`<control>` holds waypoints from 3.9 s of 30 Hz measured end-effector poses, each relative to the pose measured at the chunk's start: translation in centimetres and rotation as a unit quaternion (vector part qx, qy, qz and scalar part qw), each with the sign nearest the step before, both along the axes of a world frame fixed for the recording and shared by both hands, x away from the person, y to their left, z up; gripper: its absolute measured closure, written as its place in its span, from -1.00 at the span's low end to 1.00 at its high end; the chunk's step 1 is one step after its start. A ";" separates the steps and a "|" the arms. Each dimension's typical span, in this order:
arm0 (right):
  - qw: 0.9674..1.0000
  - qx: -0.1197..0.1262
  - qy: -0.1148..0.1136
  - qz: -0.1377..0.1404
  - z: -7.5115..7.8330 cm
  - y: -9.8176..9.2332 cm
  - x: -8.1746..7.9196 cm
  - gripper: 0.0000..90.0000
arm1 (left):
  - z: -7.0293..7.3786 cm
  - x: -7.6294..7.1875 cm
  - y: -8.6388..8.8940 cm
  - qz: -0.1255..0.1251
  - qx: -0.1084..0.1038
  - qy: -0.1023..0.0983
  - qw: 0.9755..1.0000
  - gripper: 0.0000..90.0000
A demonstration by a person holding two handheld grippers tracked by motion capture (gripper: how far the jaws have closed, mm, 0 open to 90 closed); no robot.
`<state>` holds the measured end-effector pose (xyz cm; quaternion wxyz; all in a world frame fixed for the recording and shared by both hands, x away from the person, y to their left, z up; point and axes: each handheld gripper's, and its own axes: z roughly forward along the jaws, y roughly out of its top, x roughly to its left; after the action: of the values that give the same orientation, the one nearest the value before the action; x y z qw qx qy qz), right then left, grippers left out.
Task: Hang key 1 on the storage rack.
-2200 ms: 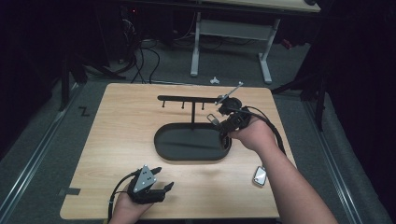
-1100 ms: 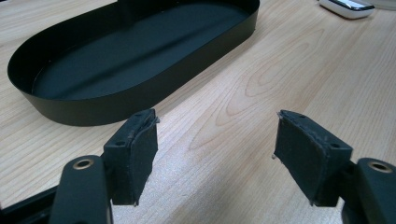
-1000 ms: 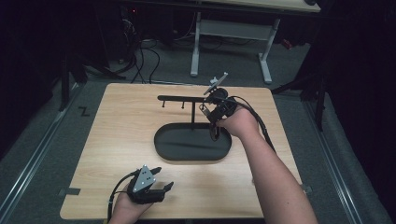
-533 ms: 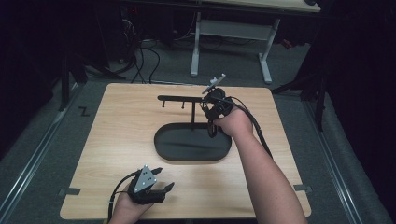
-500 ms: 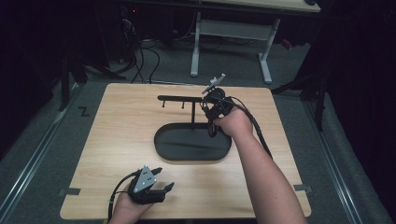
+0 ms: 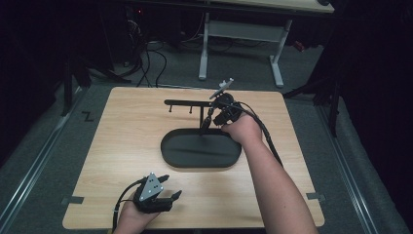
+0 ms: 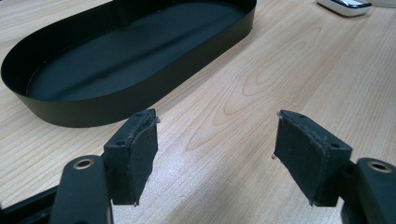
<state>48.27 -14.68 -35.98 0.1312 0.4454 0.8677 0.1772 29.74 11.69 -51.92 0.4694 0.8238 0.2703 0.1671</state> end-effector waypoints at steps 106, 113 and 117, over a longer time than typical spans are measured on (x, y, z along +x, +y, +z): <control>0.982 0.015 0.047 -0.182 -12.9 -18.6 -10.9 0.91 | -0.5 0.0 -0.9 -0.014 0.025 0.007 1.000 -0.32; 0.983 0.009 0.056 -0.172 -13.3 -18.3 -10.9 0.88 | -0.5 -0.1 -0.9 -0.015 0.026 0.006 1.000 -0.32; 0.984 0.007 0.057 -0.168 -13.3 -18.3 -11.0 0.91 | -0.5 -0.1 -0.9 -0.015 0.026 0.006 1.000 -0.32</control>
<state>37.31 -32.95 -49.30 0.1065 0.5952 0.7853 0.1332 29.67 10.79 -52.45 0.4488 0.8407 0.2562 0.1617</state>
